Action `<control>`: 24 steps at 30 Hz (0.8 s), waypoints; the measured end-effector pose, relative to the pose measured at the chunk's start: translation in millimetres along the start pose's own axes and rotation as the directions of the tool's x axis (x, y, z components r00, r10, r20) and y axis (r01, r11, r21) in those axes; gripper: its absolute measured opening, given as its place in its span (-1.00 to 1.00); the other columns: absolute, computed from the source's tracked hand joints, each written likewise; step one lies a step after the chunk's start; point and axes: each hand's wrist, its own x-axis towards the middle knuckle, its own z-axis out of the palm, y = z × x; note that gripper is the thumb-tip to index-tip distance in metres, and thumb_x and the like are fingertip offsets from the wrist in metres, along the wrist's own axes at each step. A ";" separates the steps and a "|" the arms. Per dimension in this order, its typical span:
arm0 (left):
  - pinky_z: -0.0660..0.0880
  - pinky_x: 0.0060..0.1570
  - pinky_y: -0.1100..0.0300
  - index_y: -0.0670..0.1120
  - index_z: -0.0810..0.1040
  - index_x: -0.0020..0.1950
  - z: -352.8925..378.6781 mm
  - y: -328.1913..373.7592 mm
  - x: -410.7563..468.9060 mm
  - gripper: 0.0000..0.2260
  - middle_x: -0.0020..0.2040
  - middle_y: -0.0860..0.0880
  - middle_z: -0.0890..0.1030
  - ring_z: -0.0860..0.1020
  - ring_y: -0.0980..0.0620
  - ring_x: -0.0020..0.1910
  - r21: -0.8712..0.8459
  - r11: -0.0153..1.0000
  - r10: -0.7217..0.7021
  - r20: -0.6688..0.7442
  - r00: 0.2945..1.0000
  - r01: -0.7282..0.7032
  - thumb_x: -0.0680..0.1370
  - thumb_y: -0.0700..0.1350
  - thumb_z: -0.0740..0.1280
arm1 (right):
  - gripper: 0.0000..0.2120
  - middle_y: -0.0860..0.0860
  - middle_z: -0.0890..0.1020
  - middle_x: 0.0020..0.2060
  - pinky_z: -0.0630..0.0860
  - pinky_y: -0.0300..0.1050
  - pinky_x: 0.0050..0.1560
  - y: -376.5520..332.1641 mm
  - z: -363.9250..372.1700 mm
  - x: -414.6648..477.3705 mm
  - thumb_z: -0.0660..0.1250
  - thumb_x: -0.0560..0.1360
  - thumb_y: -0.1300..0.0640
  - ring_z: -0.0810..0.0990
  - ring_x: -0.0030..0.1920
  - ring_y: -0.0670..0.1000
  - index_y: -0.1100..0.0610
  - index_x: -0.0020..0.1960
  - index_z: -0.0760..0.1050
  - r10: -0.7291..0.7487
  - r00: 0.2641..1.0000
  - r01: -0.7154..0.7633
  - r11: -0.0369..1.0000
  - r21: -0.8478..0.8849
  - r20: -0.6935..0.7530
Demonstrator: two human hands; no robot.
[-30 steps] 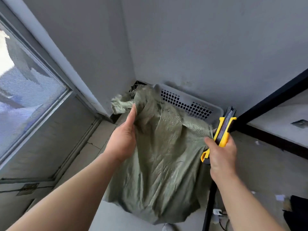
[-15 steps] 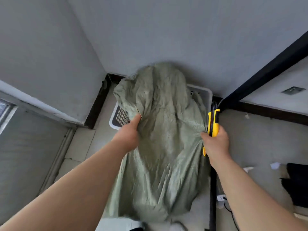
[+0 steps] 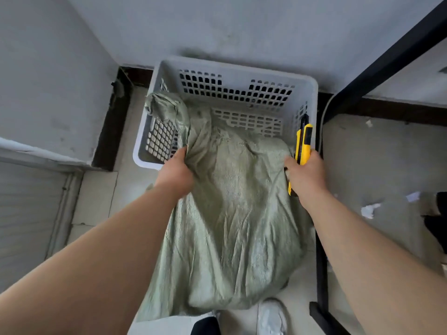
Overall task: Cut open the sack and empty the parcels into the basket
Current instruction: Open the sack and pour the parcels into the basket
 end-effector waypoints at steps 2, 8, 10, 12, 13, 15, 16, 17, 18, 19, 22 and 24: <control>0.50 0.00 -0.01 -0.01 0.24 0.46 3.2 -5.5 0.1 -0.52 0.18 -0.14 0.54 0.53 -0.17 0.01 -0.026 0.999 -0.028 -0.026 0.999 0.028 0.54 -0.29 0.07 | -0.81 0.05 0.52 -0.25 0.45 -0.08 -0.29 4.0 1.9 -3.5 0.31 0.51 -0.01 0.50 -0.30 0.08 0.10 -0.08 0.39 0.016 1.000 -0.016 1.000 0.017 0.009; 0.44 0.05 0.01 -0.06 0.13 0.52 -0.9 -17.9 -18.8 -0.53 0.35 -0.19 0.46 0.50 -0.23 0.20 -0.038 0.996 -0.082 -0.035 0.996 0.080 0.60 -0.20 0.11 | -0.87 -0.04 0.41 -0.33 0.27 -0.12 -0.38 21.7 -13.9 -28.5 0.19 0.58 0.02 0.39 -0.35 0.00 0.08 -0.01 0.37 -0.025 1.000 0.025 1.000 -0.005 -0.016; 0.43 0.12 -0.02 -0.06 0.10 0.52 -3.8 -23.3 -31.2 -0.51 0.38 -0.18 0.43 0.47 -0.24 0.23 -0.027 0.996 -0.082 -0.031 0.996 0.081 0.60 -0.15 0.14 | -0.82 -0.02 0.42 -0.31 0.31 -0.09 -0.34 30.9 -20.2 -42.0 0.23 0.56 -0.01 0.41 -0.32 0.03 0.10 -0.02 0.38 -0.039 0.999 0.039 0.999 -0.033 -0.001; 0.45 0.20 -0.08 -0.07 0.13 0.49 -4.4 -33.1 -46.6 -0.50 0.37 -0.19 0.41 0.47 -0.24 0.23 0.001 0.998 -0.068 -0.038 0.997 0.068 0.58 -0.06 0.20 | -0.79 0.01 0.46 -0.29 0.35 -0.09 -0.31 41.8 -26.6 -59.4 0.30 0.52 0.00 0.45 -0.30 0.07 0.13 -0.01 0.40 -0.047 0.999 0.047 0.997 -0.065 0.002; 0.45 0.23 -0.12 -0.08 0.14 0.47 -3.5 -40.1 -55.8 -0.48 0.36 -0.20 0.40 0.46 -0.23 0.24 0.016 0.998 -0.066 -0.042 0.997 0.067 0.57 -0.01 0.23 | -0.78 0.02 0.47 -0.29 0.34 -0.10 -0.33 47.2 -29.5 -69.6 0.34 0.50 0.02 0.45 -0.31 0.06 0.14 -0.02 0.40 -0.050 0.999 0.050 0.996 -0.077 0.001; 0.37 0.32 -0.14 -0.11 0.12 0.49 1.9 -57.4 -79.0 -0.36 0.39 -0.22 0.33 0.39 -0.23 0.33 0.052 0.994 -0.092 -0.041 0.995 0.094 0.52 0.06 0.31 | -0.76 0.03 0.46 -0.31 0.29 -0.15 -0.41 62.3 -34.7 -91.6 0.40 0.46 0.05 0.43 -0.35 0.04 0.16 -0.07 0.38 -0.037 0.999 0.036 0.993 -0.116 -0.002; 0.33 0.36 -0.13 -0.12 0.08 0.51 6.4 -67.8 -92.1 -0.28 0.43 -0.22 0.29 0.33 -0.23 0.38 0.071 0.991 -0.114 -0.042 0.993 0.117 0.49 0.09 0.35 | -0.74 0.04 0.46 -0.32 0.27 -0.15 -0.43 72.5 -36.5 -102.3 0.43 0.43 0.06 0.44 -0.35 0.08 0.16 -0.10 0.38 -0.034 0.999 0.033 0.990 -0.135 -0.007; 0.29 0.39 -0.12 -0.12 0.05 0.53 11.2 -78.6 -106.0 -0.20 0.45 -0.21 0.25 0.28 -0.22 0.41 0.086 0.986 -0.138 -0.048 0.989 0.142 0.46 0.12 0.39 | -0.72 0.06 0.48 -0.31 0.27 -0.15 -0.42 83.7 -37.5 -112.4 0.46 0.41 0.06 0.45 -0.33 0.12 0.17 -0.11 0.38 -0.032 0.999 0.030 0.989 -0.145 -0.010; 0.26 0.40 -0.12 -0.12 0.03 0.53 16.8 -89.8 -119.8 -0.13 0.47 -0.21 0.23 0.25 -0.21 0.44 0.095 0.981 -0.163 -0.060 0.985 0.168 0.42 0.15 0.43 | -0.70 0.08 0.51 -0.29 0.28 -0.14 -0.41 94.3 -37.6 -122.4 0.48 0.38 0.05 0.48 -0.29 0.15 0.17 -0.11 0.40 -0.018 1.000 0.016 0.989 -0.146 -0.009; 0.24 0.41 -0.11 -0.13 0.03 0.53 23.5 -102.3 -132.5 -0.07 0.48 -0.20 0.21 0.23 -0.20 0.45 0.102 0.975 -0.190 -0.070 0.979 0.196 0.37 0.17 0.47 | -0.68 0.10 0.53 -0.26 0.31 -0.12 -0.38 105.7 -36.4 -131.8 0.49 0.37 0.05 0.50 -0.26 0.17 0.18 -0.09 0.41 0.005 1.000 -0.005 0.990 -0.143 -0.003; 0.24 0.40 -0.09 -0.18 0.07 0.51 44.6 -135.7 -160.6 0.04 0.45 -0.21 0.24 0.25 -0.21 0.42 0.139 0.946 -0.285 -0.079 0.955 0.294 0.25 0.19 0.55 | -0.62 0.11 0.58 -0.20 0.39 -0.08 -0.25 140.8 -28.5 -156.5 0.53 0.33 0.03 0.54 -0.19 0.18 0.18 -0.04 0.42 0.071 0.997 -0.066 0.990 -0.127 0.035; 0.29 0.37 -0.08 -0.21 0.12 0.47 59.6 -151.7 -170.4 0.02 0.40 -0.23 0.28 0.30 -0.23 0.38 0.183 0.921 -0.339 -0.061 0.939 0.344 0.22 0.18 0.57 | -0.58 0.07 0.59 -0.15 0.42 -0.09 -0.22 163.3 -19.9 -169.2 0.55 0.31 0.02 0.57 -0.15 0.15 0.16 0.01 0.44 0.098 0.993 -0.091 0.990 -0.105 0.060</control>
